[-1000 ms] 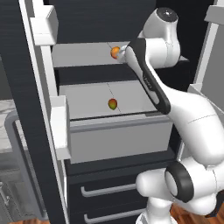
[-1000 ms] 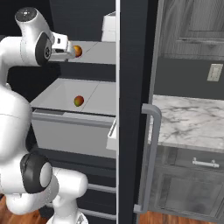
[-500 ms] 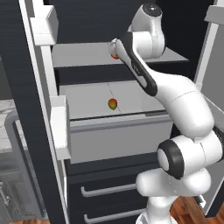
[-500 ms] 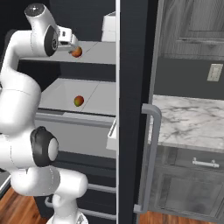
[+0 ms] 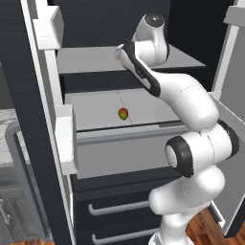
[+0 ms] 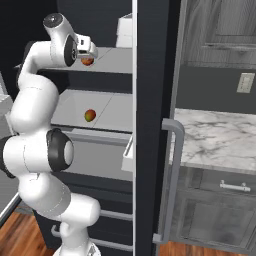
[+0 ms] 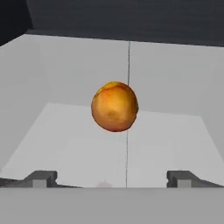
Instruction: Place the cold items (peach and mango) from the fridge in one tupperware on the dining counter. Place the warm items (hot dog and kebab skewer) in the stove area in another tupperware.
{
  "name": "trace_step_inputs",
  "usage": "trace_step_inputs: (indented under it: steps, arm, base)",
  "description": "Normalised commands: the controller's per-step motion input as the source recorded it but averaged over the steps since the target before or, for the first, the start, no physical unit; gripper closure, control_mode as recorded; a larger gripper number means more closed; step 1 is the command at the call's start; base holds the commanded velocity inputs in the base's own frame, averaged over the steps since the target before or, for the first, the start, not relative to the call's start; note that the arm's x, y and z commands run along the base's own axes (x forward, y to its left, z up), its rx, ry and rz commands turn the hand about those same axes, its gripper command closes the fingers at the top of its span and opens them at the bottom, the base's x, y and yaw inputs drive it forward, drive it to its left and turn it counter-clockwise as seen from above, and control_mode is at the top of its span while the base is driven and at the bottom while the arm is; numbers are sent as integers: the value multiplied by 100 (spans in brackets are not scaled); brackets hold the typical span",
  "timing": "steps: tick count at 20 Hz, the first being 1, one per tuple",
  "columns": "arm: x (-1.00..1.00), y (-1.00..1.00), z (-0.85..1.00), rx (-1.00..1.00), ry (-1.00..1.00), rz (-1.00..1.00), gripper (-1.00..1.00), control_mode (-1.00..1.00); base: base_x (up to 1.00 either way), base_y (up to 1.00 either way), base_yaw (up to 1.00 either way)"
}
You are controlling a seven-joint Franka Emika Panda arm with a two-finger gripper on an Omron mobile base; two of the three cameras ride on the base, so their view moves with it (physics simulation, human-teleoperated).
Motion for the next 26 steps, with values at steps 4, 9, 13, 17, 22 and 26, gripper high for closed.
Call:
trace_step_inputs:
  steps: [4, 9, 13, 17, 22, 26]
  arm:
    - [61, 1, -9, 0, 0, -6, -100, -100]
    - [53, 3, -16, 0, -2, -5, -100, -100]
    - [57, 14, -19, 3, -6, -1, -100, -100]
    - [55, 3, -26, 2, -8, 0, -100, -100]
    - [14, 0, -30, 0, -2, -1, 100, -100]
    - [-3, -13, -61, 0, 19, -5, 100, -100]
  base:
    - [0, 0, 0]
    - [0, 0, 0]
    - [0, 0, 0]
    - [0, 0, 0]
    - [0, 0, 0]
    - [0, 0, 0]
